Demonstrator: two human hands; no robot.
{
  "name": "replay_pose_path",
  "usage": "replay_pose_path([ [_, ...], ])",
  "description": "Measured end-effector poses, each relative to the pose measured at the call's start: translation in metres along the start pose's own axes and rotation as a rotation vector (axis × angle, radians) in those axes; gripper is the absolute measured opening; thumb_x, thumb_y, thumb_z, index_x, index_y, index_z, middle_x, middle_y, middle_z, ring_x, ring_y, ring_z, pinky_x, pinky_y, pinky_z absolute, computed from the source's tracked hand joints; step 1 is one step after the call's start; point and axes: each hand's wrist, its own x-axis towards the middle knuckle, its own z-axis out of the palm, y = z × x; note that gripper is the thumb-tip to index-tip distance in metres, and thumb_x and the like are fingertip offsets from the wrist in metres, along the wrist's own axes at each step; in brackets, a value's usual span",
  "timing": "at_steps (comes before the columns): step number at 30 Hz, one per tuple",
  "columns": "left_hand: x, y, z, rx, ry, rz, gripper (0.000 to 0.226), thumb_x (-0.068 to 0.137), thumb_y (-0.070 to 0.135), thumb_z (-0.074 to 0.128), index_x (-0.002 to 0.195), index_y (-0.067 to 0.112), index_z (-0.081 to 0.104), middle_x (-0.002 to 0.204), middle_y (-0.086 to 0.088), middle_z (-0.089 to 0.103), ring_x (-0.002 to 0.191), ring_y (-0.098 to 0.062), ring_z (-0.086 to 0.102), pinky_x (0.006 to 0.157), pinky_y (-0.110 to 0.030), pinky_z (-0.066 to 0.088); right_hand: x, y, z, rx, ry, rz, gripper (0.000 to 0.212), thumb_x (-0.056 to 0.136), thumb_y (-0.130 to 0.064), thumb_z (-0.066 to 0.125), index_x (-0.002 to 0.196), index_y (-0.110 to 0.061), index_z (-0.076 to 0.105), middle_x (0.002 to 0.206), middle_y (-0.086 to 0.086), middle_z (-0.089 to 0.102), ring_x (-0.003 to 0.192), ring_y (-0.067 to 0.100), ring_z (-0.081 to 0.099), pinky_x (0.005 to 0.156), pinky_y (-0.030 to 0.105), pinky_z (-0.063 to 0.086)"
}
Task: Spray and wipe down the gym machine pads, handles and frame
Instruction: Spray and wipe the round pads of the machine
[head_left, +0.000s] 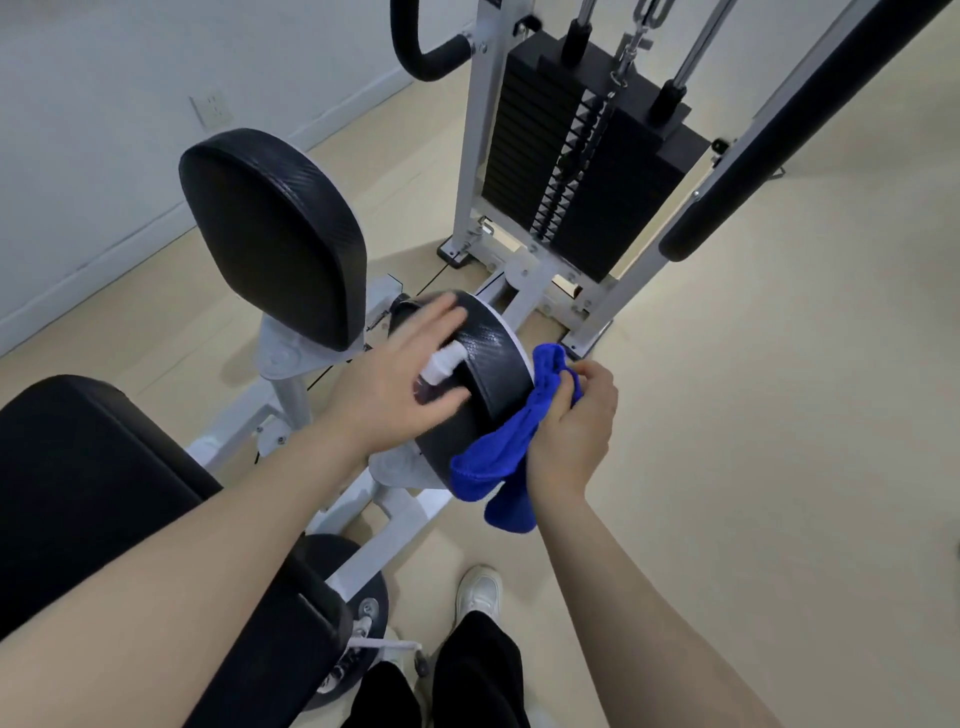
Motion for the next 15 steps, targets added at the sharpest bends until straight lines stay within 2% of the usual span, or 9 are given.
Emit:
replay_pose_path([
  [2,0.003,0.012,-0.005,0.054,-0.068,0.160,0.067,0.076,0.046,0.059,0.138,0.028,0.040,0.148,0.024,0.024,0.111,-0.011,0.057,0.075,-0.029,0.054,0.009,-0.008,0.009,0.037,0.016,-0.083,0.018,0.097,-0.014,0.043,0.105,-0.011,0.060,0.107,0.002,0.053,0.084,-0.002,0.039,0.069,0.008,0.032],
  [3,0.007,0.019,-0.006,0.090,-0.120,0.170,0.066,0.078,0.043,0.061,0.139,0.030,0.039,0.147,0.027,0.022,0.110,-0.008,0.057,0.074,-0.025,0.052,0.011,-0.010,0.013,0.074,-0.011,-0.124,0.022,0.096,-0.016,0.044,0.106,-0.009,0.062,0.109,0.005,0.052,0.085,-0.003,0.039,0.074,0.004,0.033],
  [5,0.015,0.027,-0.003,0.181,-0.240,0.123,0.067,0.083,0.035,0.062,0.143,0.033,0.032,0.148,0.028,0.018,0.118,-0.002,0.050,0.081,-0.022,0.048,0.006,-0.003,0.016,0.086,-0.119,-0.253,0.032,0.091,-0.025,0.047,0.116,-0.010,0.060,0.116,0.003,0.045,0.095,-0.009,0.040,0.084,0.000,0.030],
  [7,0.017,0.027,0.000,0.286,-0.345,0.055,0.064,0.087,0.034,0.059,0.144,0.031,0.029,0.153,0.025,0.013,0.111,-0.003,0.054,0.085,-0.027,0.048,-0.005,0.017,0.016,0.049,-0.210,-0.357,0.046,0.086,-0.027,0.048,0.129,-0.010,0.049,0.126,-0.001,0.033,0.108,-0.020,0.031,0.090,-0.005,0.021],
  [9,0.015,0.026,0.002,0.319,-0.360,0.013,0.063,0.088,0.033,0.058,0.144,0.029,0.029,0.155,0.023,0.006,0.085,-0.003,0.056,0.081,-0.029,0.049,-0.006,0.038,0.019,0.089,-0.259,-0.274,0.047,0.088,-0.024,0.041,0.133,-0.014,0.041,0.130,-0.002,0.030,0.108,-0.019,0.032,0.091,-0.003,0.022],
  [11,0.012,0.023,0.004,0.325,-0.320,-0.004,0.064,0.088,0.030,0.059,0.145,0.026,0.029,0.155,0.021,0.004,0.077,-0.007,0.055,0.076,-0.033,0.051,-0.001,0.052,0.033,0.147,-0.259,-0.103,0.041,0.091,-0.023,0.031,0.130,-0.014,0.041,0.127,0.000,0.040,0.110,0.000,0.040,0.095,0.010,0.031],
  [13,0.009,0.019,0.007,0.332,-0.253,0.007,0.065,0.086,0.028,0.060,0.145,0.021,0.031,0.156,0.017,0.009,0.077,-0.014,0.061,0.067,-0.036,0.052,0.003,0.067,0.052,0.102,-0.321,0.057,0.036,0.094,-0.024,0.028,0.123,-0.012,0.046,0.113,0.002,0.053,0.102,0.015,0.049,0.092,0.027,0.039],
  [15,0.009,0.009,0.009,0.351,-0.168,0.088,0.063,0.084,0.025,0.061,0.142,0.016,0.038,0.155,0.009,0.021,0.064,-0.020,0.062,0.051,-0.033,0.050,0.006,0.075,0.064,0.131,-0.398,0.212,0.030,0.094,-0.026,0.029,0.112,-0.013,0.049,0.094,0.001,0.056,0.088,0.019,0.051,0.081,0.034,0.041],
])
